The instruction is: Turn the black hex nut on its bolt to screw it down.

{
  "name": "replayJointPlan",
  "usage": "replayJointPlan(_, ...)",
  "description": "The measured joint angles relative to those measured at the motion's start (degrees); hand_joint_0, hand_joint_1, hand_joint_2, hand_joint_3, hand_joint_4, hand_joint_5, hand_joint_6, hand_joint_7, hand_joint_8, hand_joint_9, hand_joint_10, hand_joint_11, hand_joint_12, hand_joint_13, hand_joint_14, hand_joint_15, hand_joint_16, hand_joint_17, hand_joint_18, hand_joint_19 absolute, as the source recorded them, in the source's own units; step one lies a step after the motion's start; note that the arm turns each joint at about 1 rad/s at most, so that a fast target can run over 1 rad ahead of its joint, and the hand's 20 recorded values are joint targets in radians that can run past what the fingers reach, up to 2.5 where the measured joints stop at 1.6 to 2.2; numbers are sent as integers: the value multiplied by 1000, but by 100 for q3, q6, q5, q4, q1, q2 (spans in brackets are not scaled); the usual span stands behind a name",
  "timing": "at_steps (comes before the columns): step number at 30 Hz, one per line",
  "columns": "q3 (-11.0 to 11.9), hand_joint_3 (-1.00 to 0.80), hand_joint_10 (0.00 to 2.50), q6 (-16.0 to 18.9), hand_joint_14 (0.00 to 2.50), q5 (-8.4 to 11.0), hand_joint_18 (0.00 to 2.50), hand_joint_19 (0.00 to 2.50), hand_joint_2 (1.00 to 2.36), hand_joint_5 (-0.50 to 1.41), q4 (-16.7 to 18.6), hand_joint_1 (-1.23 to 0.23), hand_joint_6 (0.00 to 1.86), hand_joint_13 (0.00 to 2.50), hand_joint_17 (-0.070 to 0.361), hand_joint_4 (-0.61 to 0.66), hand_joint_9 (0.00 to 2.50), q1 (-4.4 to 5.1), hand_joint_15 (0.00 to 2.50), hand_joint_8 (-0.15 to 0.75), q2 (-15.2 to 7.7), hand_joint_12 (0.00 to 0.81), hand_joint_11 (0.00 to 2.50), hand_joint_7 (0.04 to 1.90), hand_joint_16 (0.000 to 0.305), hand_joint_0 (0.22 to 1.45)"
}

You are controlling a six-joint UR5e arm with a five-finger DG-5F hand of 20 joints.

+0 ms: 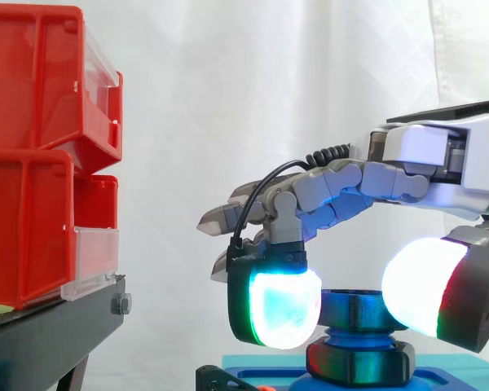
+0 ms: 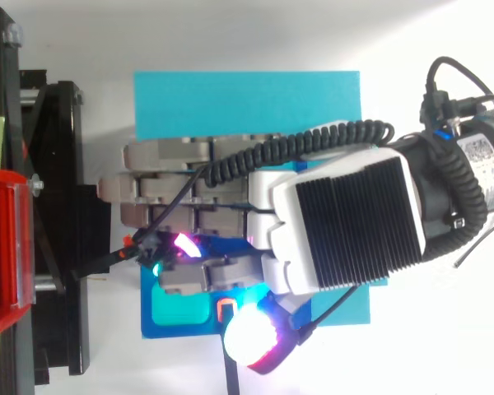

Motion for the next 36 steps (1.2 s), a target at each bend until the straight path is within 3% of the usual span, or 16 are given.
replayJointPlan(7, 0, -500, 0, -24, 0, -33, 138, 252, 1000, -49, 14, -232, 613, 328, 102, 141, 612, -101, 0, 230, 0, 369, 53, 1275, 45, 454)
replayJointPlan(23, 9, -500, 0, -23, 0, -311, 151, 222, 1000, -48, 198, -225, 575, 326, 100, 141, 605, -328, 0, 227, 2, 366, 44, 1321, 44, 453)
replayJointPlan(28, 77, -500, 0, -16, 0, -356, 148, 203, 1000, -43, 206, -223, 542, 326, 99, 141, 602, -338, 0, 227, 1, 363, 50, 1351, 44, 454)
replayJointPlan(36, 217, -500, 2, -19, 0, -310, 131, 196, 1000, -47, 181, -222, 501, 318, 98, 149, 594, -249, 0, 225, 1, 358, 56, 1330, 43, 453)
